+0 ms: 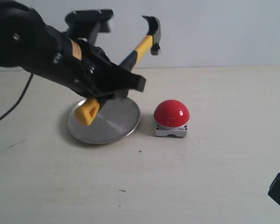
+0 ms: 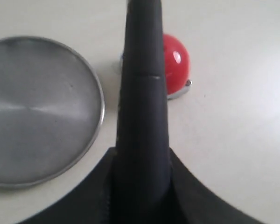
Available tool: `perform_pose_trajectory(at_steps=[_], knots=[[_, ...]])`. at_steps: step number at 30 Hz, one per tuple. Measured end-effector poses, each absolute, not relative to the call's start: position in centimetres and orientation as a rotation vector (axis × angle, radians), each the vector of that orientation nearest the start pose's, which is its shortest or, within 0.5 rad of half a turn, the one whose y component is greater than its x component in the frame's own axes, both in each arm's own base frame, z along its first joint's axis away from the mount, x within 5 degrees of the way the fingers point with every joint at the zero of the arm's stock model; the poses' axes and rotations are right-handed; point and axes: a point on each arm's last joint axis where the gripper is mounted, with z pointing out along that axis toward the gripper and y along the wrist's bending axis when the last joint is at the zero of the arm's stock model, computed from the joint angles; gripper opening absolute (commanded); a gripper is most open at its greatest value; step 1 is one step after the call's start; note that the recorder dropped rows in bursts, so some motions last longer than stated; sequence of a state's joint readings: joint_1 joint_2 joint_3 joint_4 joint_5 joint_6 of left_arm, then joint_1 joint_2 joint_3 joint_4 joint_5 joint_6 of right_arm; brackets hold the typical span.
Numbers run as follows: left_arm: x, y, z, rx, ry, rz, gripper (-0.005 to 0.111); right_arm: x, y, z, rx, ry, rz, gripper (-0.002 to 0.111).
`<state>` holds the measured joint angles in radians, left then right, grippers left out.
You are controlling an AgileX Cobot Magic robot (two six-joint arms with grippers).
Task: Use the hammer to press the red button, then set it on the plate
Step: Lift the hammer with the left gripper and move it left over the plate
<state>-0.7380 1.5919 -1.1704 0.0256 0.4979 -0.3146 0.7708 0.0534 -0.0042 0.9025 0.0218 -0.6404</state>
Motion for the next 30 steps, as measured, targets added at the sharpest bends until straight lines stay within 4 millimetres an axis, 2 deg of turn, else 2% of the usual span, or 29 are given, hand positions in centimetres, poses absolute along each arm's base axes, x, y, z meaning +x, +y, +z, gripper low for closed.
perform_pose_trajectory(at_steps=[2,5,9,20,24,28,30], knots=[[26.1,-22.3,28.6,0.468,2.391,-0.482,0.000,4.2,4.3,21.0,-0.418,1.551,0.825,0.000],[26.0,-20.8,28.4,0.367,2.414,-0.522,0.000,4.2,4.3,21.0,-0.418,1.551,0.825,0.000],[24.6,-19.7,25.2,0.210,2.436,-0.625,0.000,4.2,4.3,21.0,-0.418,1.551,0.825,0.000],[23.0,-17.8,20.3,-0.099,2.308,-0.726,0.000,4.2,4.3,21.0,-0.418,1.551,0.825,0.000],[22.6,-17.9,20.2,-0.132,2.228,-0.803,0.000,4.2,4.3,21.0,-0.418,1.551,0.825,0.000],[22.8,-19.0,20.8,-0.047,2.033,-1.073,0.000,4.2,4.3,21.0,-0.418,1.551,0.825,0.000],[23.1,-19.1,20.3,-0.016,2.021,-1.123,0.000,4.2,4.3,21.0,-0.418,1.551,0.825,0.000]])
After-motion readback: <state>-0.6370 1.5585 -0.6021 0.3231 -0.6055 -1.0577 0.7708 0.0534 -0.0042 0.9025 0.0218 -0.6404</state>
